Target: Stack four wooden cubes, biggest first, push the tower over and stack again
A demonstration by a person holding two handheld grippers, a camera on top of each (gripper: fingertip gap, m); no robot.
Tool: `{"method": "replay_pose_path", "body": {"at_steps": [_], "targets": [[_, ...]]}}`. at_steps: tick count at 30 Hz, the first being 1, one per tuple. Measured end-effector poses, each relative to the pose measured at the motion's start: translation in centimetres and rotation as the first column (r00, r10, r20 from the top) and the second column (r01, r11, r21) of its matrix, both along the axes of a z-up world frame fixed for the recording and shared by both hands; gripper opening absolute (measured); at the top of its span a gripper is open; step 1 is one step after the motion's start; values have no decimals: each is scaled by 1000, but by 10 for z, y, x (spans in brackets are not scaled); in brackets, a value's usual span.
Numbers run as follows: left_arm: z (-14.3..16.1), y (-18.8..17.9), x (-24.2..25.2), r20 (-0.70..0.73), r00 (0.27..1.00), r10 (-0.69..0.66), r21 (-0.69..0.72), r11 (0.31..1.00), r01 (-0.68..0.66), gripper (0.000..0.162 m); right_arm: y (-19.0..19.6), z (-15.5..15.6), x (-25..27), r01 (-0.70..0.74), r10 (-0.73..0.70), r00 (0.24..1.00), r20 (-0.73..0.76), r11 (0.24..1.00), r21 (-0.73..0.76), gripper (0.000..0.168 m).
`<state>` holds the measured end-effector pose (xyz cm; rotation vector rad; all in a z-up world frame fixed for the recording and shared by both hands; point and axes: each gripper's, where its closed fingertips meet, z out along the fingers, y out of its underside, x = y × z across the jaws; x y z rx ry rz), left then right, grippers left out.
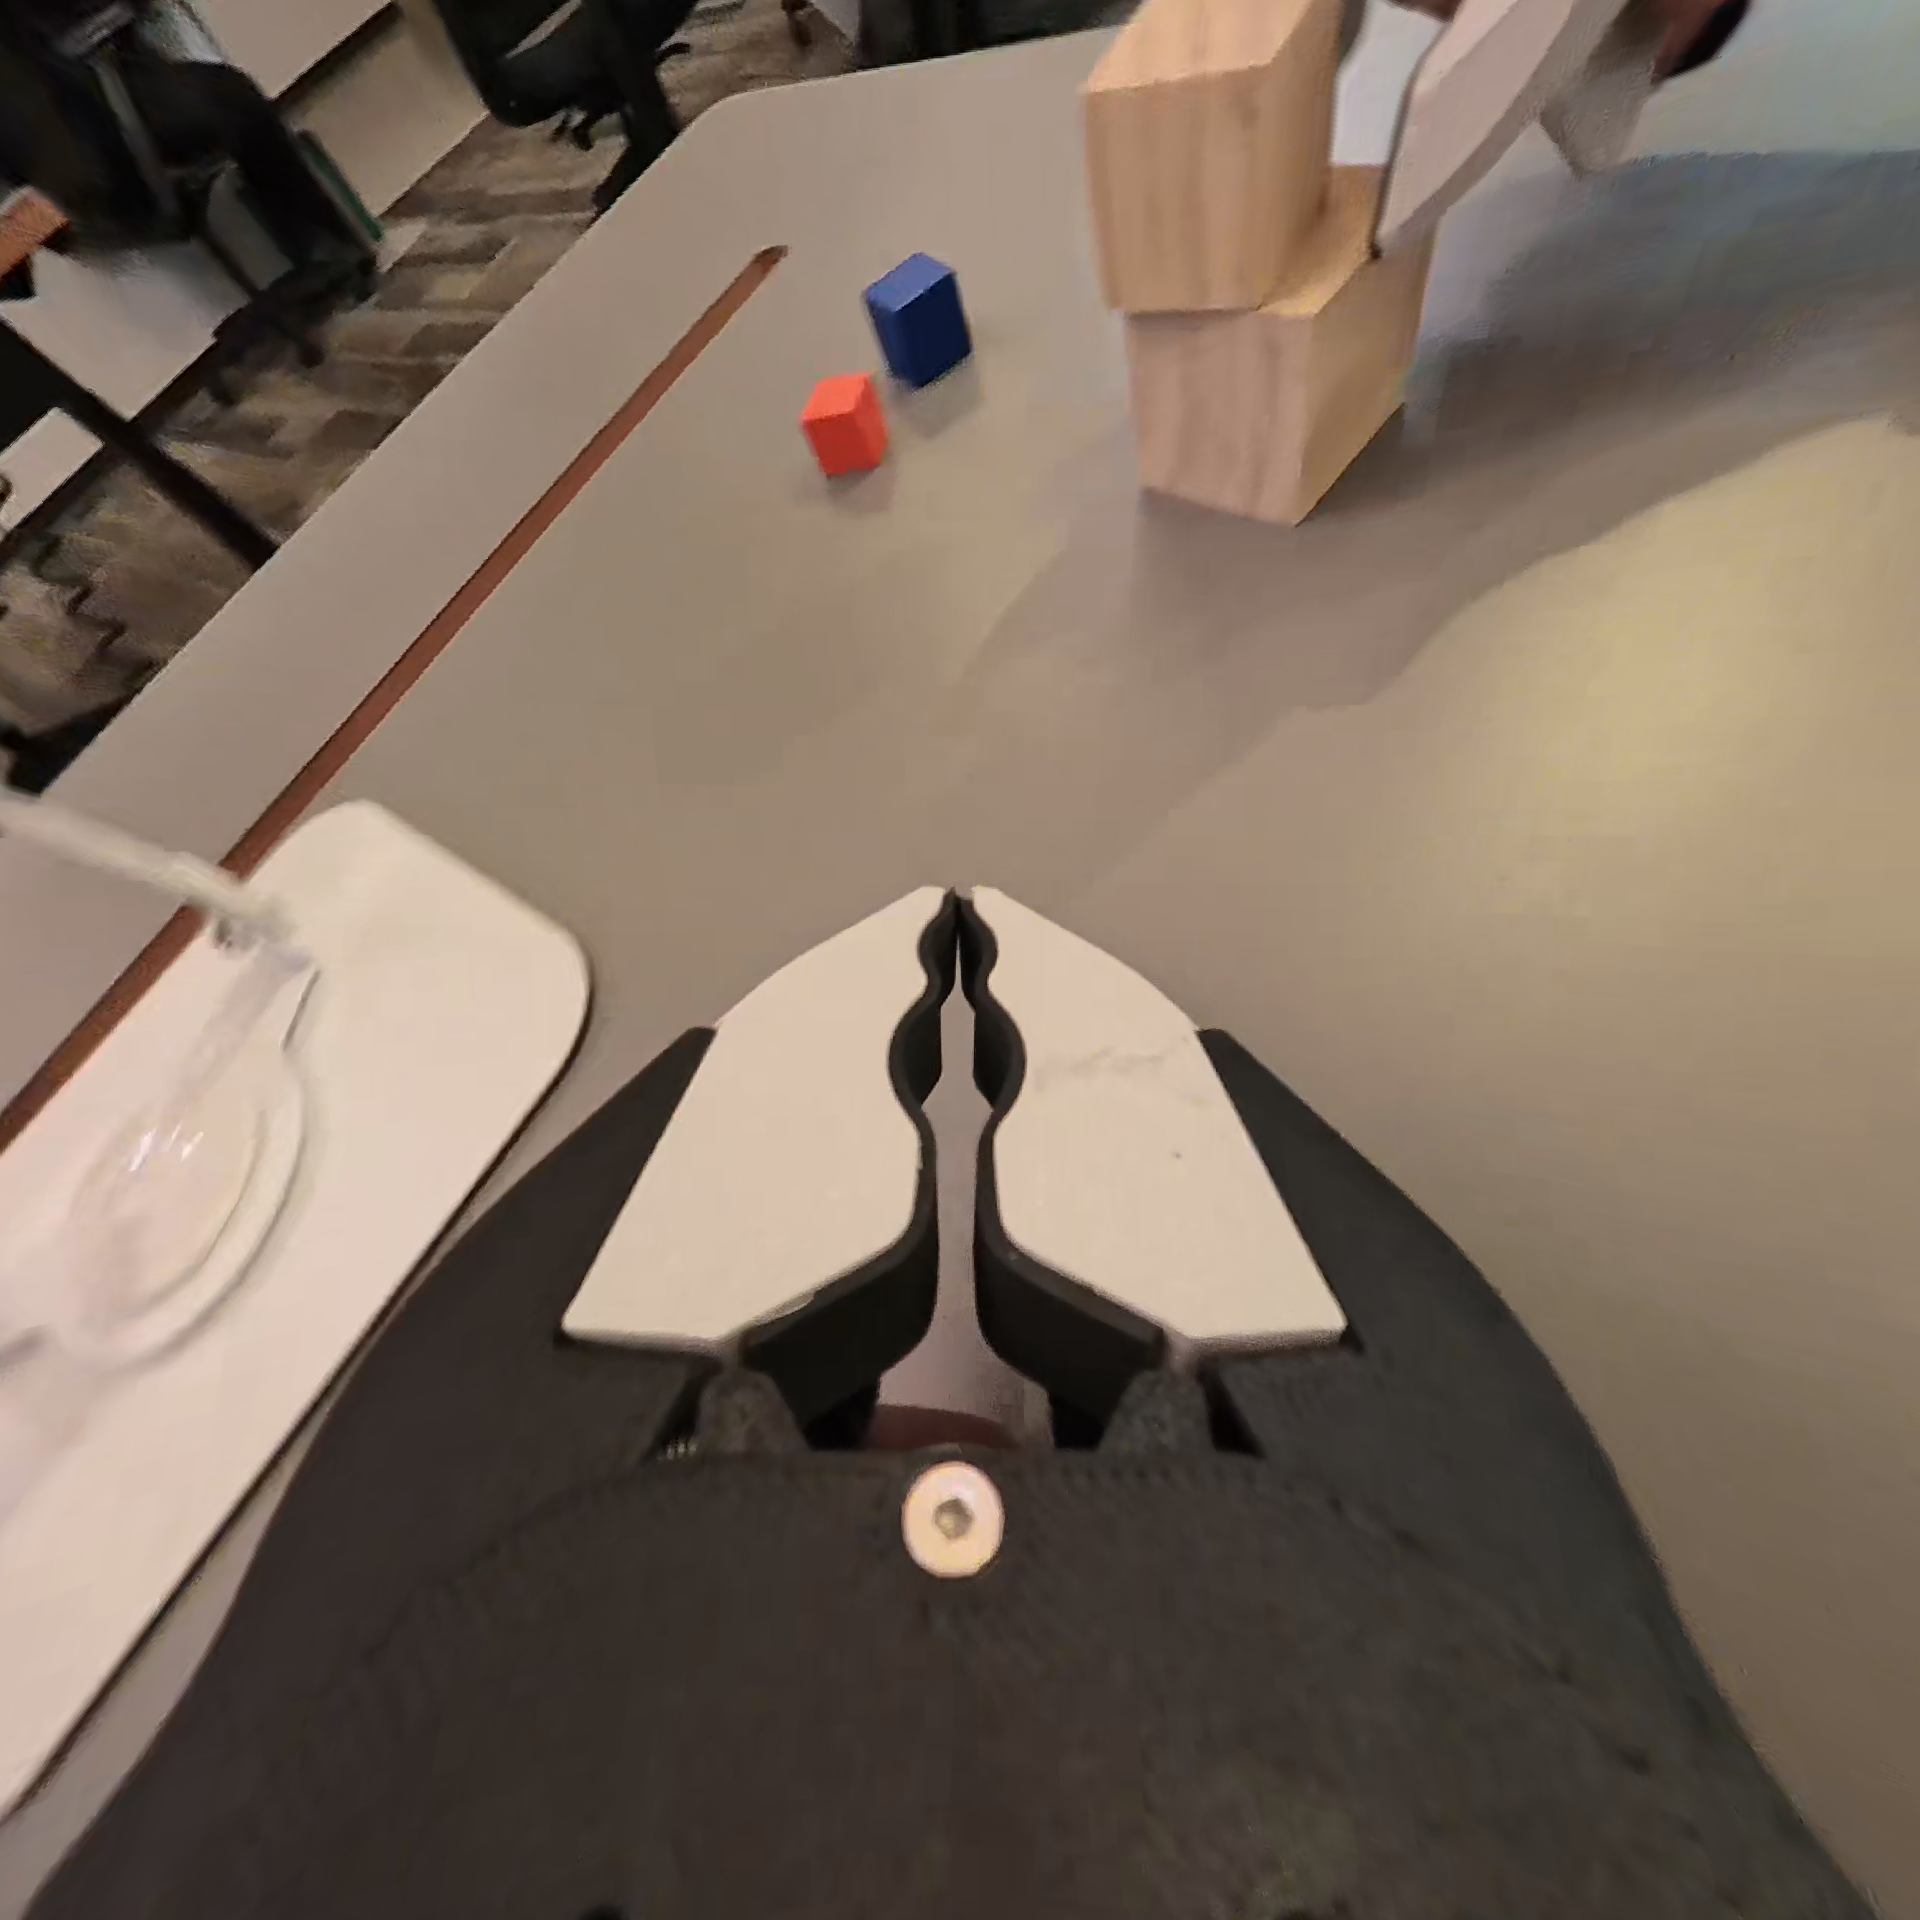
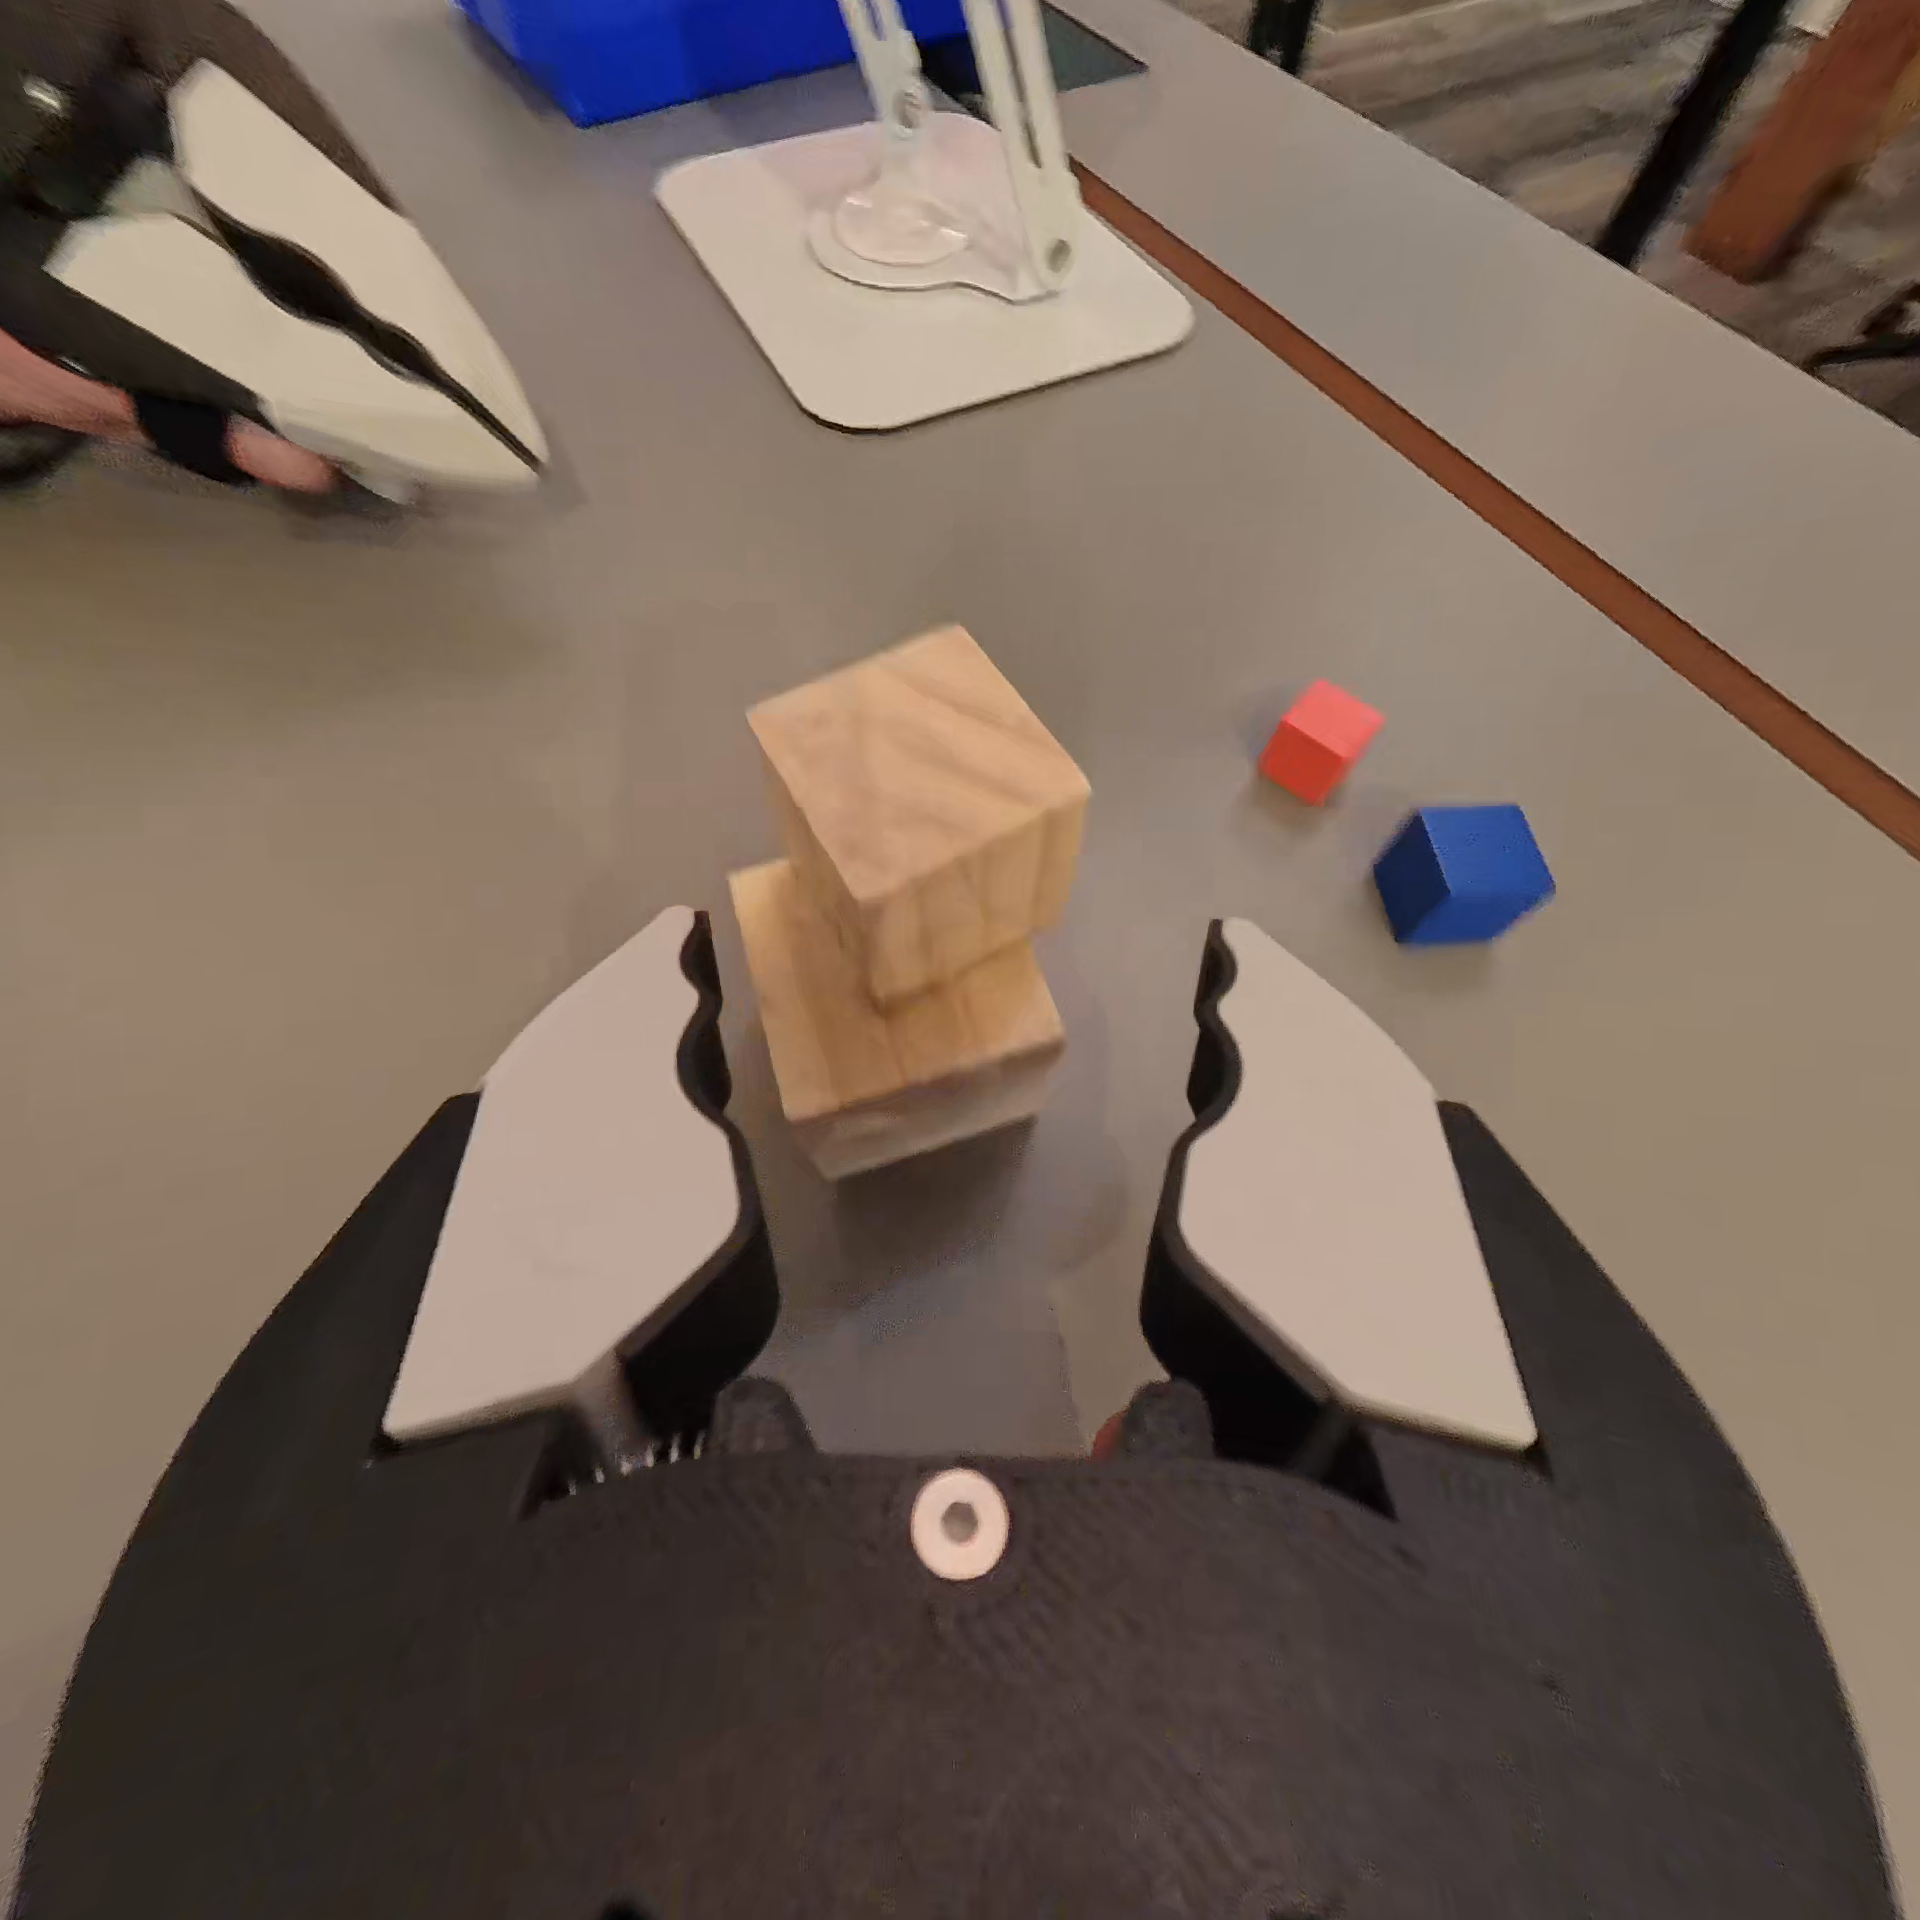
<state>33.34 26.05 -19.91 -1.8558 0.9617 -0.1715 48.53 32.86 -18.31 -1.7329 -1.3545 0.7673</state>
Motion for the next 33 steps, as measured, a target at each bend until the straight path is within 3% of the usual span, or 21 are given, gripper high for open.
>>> {"method": "replay_pose_path", "body": {"at_steps": [2,4,7,9,12,14,15,17,18,21,27,30,33], "targets": [[0,12,25,0,999,-39,-2,999,39,0,0,4,-12,-67,67,997,-23,998,-4,81],[1,23,46,31,997,-64,-34,997,65,0,1,5,-19,-110,109,993,-39,993,-34,54],[6,36,80,72,985,-155,-26,987,157,6,3,13,-15,-113,110,990,-83,993,-27,50],[18,42,105,134,963,-233,10,972,234,30,3,27,-5,-101,97,987,-128,995,-23,50],[16,55,136,98,943,-318,-23,947,322,77,7,41,14,-69,64,979,-191,997,-18,50],[10,60,155,93,924,-370,-56,925,376,90,10,43,23,-46,41,976,-212,999,-19,50],[-2,61,161,47,915,-400,-105,909,403,92,10,44,27,-41,35,975,-221,999,-24,50],[-23,59,170,-28,885,-464,-198,871,451,75,10,41,29,-40,32,976,-217,999,-32,50],[-24,59,175,-36,870,-491,-196,857,476,68,10,38,30,-42,35,979,-199,999,-33,50],[-23,51,177,-23,856,-516,-203,841,501,67,5,36,28,-57,50,981,-185,998,-33,50],[-24,18,84,-77,912,-404,-223,898,379,66,-14,33,12,-107,101,983,-155,994,-28,49],[-24,-8,40,7,945,-327,-250,914,318,66,-28,28,-11,-149,144,981,-132,988,-31,49],[-23,-24,28,37,943,-330,-258,909,328,66,-47,28,-44,-197,190,973,-132,979,-43,49]]}}
